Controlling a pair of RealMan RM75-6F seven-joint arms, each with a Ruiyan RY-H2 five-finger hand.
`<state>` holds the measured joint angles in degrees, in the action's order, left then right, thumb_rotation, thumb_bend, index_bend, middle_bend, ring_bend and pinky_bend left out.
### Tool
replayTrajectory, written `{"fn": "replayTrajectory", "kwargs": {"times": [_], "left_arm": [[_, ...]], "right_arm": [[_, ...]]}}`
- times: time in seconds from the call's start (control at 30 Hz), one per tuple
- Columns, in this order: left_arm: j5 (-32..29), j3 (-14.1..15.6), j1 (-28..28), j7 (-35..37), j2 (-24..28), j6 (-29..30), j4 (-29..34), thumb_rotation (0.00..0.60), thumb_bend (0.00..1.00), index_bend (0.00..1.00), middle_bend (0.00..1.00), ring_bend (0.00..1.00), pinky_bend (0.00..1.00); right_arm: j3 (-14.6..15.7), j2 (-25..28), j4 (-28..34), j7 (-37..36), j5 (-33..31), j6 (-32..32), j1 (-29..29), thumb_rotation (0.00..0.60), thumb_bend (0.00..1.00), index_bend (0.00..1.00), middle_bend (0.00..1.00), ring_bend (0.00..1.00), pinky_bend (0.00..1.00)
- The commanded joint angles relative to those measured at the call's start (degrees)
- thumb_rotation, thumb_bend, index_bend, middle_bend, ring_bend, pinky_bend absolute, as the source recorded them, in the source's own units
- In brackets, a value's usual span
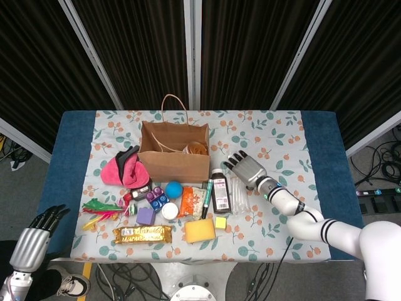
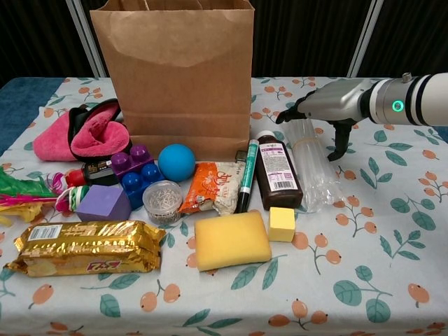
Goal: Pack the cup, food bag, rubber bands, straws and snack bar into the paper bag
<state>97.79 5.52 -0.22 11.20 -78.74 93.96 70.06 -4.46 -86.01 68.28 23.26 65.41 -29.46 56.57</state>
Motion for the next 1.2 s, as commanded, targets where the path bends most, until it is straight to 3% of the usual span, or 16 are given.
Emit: {"fn": "replayTrajectory", "kwargs": {"times": [0.03,0.33,0.47,0.57,0.73,0.93,1.2], "left_arm": [[0.2,0.1,0.0,0.0,0.0,0.0,0.1,0.600,0.09,0.22,0.23,0.15,0.24],[1.1,0.4,-0.1,-0.2,0.0,0.6,0.1,0.600,0.09,0.22,0.23,0.15,0.24],[1.5,0.3,-0.1,-0.3,-0.2,1.2,-0.1,0.600,0.09,0.22,0.23,0.15,0.24],[1.6,0.4,-0.1,-0.4,-0.3,1.1,-0.3,0.600,0.09,0.22,0.23,0.15,0.24],[1.0,0.2,0.0,-0.5,-0.2,0.9,-0.4,0.600,0.09,0.22,0.23,0.15,0.24],[0.3,0.1,-0.1,-0.3,-0.2,0.2,-0.3,0.600,0.09,0.22,0.23,0.15,0.24],[0.1,0.1,-0.1,-0.2,-0.2,-0.2,-0.4,0.600,0.09,0.22,0.23,0.15,0.24]], "right_arm": [[1.2,5.4,6.5,4.2,-4.2,-2.7,-0.7,0.600,0.10,0.00,0.11,0.00,0.01],[8.1,20.9,25.5,13.0,-17.8,-7.4,-1.5,0.600,0.10,0.00,0.17,0.01,0.07],[8.3,23.2,29.3,12.7,-15.0,-12.7,-2.9,0.600,0.10,0.00,0.15,0.00,0.08],[6.3,21.8,27.9,8.0,-9.8,-14.0,-4.2,0.600,0.10,0.00,0.09,0.00,0.04],[3.1,14.5,19.3,0.6,-4.0,-11.3,-3.3,0.600,0.10,0.00,0.06,0.00,0.02],[0.8,5.9,9.7,-4.9,-5.0,-4.7,-0.5,0.600,0.10,0.00,0.06,0.00,0.02],[0.5,1.7,4.6,-7.6,-6.8,0.8,1.9,0.600,0.17,0.00,0.06,0.00,0.02]]}}
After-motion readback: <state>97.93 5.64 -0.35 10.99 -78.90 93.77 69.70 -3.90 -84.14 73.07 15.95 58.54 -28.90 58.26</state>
